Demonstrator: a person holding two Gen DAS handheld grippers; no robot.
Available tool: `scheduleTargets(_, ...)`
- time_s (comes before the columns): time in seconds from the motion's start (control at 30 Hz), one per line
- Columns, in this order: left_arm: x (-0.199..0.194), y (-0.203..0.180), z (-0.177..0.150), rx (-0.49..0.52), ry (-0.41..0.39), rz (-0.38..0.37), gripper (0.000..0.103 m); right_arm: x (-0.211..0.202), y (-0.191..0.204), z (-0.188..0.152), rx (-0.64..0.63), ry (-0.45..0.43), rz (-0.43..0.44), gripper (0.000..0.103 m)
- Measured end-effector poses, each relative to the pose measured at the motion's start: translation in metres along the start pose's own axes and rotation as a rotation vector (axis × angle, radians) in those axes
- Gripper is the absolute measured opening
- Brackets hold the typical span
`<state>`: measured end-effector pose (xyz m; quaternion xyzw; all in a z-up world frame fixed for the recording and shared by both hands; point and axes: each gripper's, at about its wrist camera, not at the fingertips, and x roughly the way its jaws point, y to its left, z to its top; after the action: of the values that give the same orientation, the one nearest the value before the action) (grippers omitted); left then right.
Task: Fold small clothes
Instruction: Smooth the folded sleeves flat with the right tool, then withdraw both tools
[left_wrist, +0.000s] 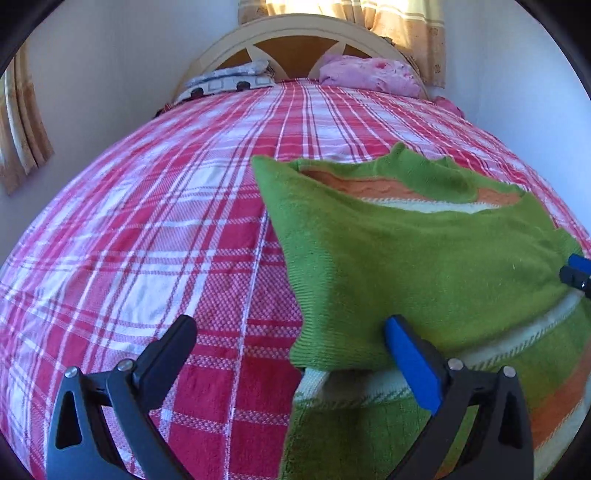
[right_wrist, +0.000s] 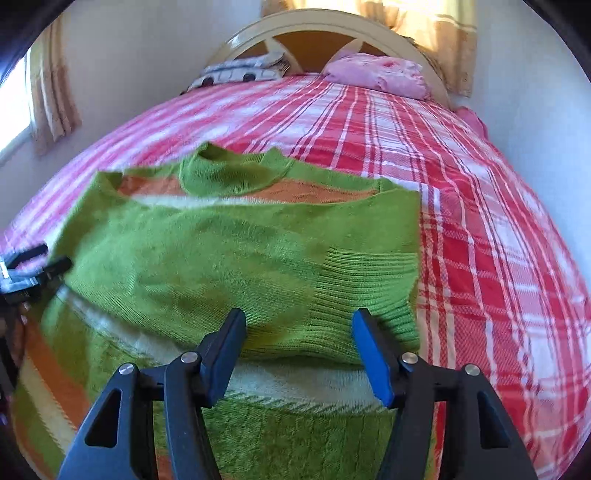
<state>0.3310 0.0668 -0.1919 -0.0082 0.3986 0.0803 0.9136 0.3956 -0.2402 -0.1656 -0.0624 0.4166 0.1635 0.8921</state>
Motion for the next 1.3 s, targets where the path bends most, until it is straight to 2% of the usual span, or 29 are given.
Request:
scheduleTargets(0.1, 0.002, -0.002, 0.001, 0.010, -0.004, 0.010, 0.103, 0.007, -0.002, 0.000, 0.014, 0.033, 0.001, 0.063)
scheduleTargets(0.27, -0.007, 0.003, -0.004, -0.024, -0.006, -0.020, 0.103, -0.010, 0.000, -0.003, 0.043, -0.004, -0.006, 0.064)
scheduleTargets(0.33, -0.008, 0.003, -0.007, -0.030, -0.010, -0.034, 0.103, -0.013, 0.000, -0.007, 0.040, -0.017, 0.003, 0.071)
scheduleTargets(0.53, 0.000, 0.004, -0.005, -0.049, 0.018, -0.049, 0.103, -0.001, 0.002, -0.009, 0.015, 0.020, -0.003, 0.076)
scheduleTargets(0.8, -0.012, 0.001, -0.013, -0.021, 0.013, -0.043, 0.103, -0.005, 0.002, -0.010, 0.012, 0.020, -0.004, 0.076)
scheduleTargets(1.07, -0.005, -0.001, -0.015, -0.014, 0.035, -0.014, 0.103, -0.001, 0.004, -0.010, -0.015, 0.043, -0.009, 0.078)
scheduleTargets(1.3, -0.023, 0.000, -0.020, 0.001, -0.008, -0.015, 0.103, -0.017, 0.015, -0.018, -0.063, 0.003, -0.059, 0.078)
